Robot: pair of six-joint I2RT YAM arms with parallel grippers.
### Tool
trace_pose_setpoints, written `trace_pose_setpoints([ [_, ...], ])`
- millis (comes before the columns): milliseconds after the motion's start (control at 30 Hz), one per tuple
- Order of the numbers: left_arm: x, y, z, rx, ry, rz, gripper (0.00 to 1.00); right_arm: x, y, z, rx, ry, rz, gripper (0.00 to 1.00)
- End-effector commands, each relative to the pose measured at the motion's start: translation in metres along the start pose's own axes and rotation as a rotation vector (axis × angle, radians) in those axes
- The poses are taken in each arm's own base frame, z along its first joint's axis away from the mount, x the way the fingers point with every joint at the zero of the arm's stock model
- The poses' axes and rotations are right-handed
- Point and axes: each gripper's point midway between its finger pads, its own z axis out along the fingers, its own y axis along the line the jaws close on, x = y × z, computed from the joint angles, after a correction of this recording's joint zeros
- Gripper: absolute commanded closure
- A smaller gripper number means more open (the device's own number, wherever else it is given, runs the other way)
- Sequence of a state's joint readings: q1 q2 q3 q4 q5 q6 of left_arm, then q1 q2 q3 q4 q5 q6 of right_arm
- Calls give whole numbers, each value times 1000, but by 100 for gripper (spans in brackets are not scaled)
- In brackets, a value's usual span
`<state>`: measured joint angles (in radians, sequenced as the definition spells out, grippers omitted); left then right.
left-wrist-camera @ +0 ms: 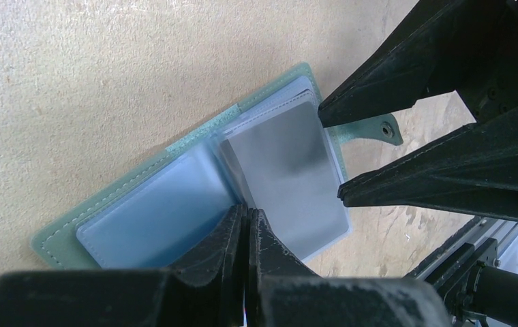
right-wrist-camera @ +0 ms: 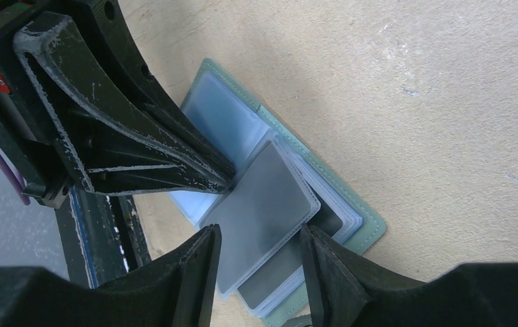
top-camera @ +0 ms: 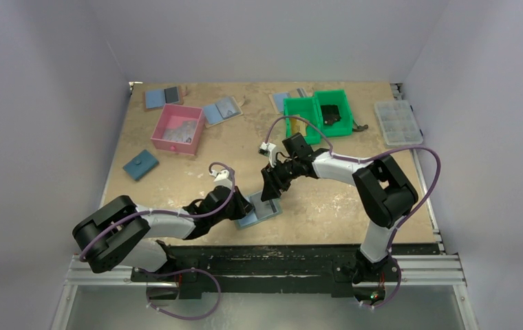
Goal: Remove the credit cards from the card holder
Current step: Pick up the card holder from the center of the board.
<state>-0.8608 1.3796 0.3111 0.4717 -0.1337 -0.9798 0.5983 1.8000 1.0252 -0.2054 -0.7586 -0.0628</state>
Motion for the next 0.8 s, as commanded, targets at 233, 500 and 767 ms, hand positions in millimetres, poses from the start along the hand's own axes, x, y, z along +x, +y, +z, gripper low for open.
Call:
trace_pose_setpoints([
  [233, -9, -18, -7, 83, -37, 8, 100, -7, 13, 1, -70, -12, 8, 47],
  [500, -11, -23, -9, 102, -42, 7, 100, -7, 14, 1, -76, -12, 10, 48],
  [767, -11, -27, -10, 119, -39, 2, 87, -8, 18, 1, -96, -16, 17, 50],
])
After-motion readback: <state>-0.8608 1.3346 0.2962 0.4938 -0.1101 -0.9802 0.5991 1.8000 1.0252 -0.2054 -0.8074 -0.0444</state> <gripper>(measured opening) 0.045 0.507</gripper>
